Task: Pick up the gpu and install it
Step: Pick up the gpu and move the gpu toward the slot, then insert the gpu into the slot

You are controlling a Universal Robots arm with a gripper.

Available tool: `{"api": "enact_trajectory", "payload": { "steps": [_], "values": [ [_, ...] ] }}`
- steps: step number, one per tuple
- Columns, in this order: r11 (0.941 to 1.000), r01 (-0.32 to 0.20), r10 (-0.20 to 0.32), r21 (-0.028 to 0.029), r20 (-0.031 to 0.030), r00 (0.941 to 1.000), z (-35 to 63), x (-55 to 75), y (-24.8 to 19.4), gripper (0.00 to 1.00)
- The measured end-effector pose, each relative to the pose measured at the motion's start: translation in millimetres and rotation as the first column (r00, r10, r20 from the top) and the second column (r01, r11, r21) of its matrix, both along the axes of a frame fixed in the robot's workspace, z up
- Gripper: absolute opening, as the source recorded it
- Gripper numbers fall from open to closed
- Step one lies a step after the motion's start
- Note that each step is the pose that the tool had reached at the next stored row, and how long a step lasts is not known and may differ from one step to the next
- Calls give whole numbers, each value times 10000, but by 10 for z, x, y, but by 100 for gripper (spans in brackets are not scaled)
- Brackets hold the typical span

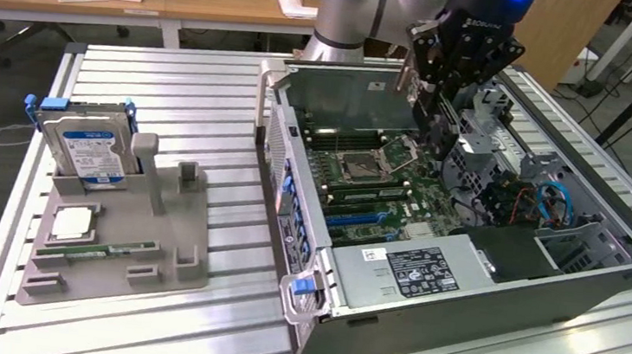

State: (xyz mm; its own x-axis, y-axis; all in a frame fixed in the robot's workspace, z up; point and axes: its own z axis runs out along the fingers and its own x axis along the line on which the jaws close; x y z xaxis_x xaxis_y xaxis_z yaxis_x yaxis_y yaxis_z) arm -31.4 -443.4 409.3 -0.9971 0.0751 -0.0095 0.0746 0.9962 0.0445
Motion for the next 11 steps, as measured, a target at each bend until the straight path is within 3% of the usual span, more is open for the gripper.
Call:
{"api": "enact_trajectory", "payload": {
  "steps": [11],
  "values": [
    [10000,0,0,0,0,10000,0,90,0,26]
  ]
}}
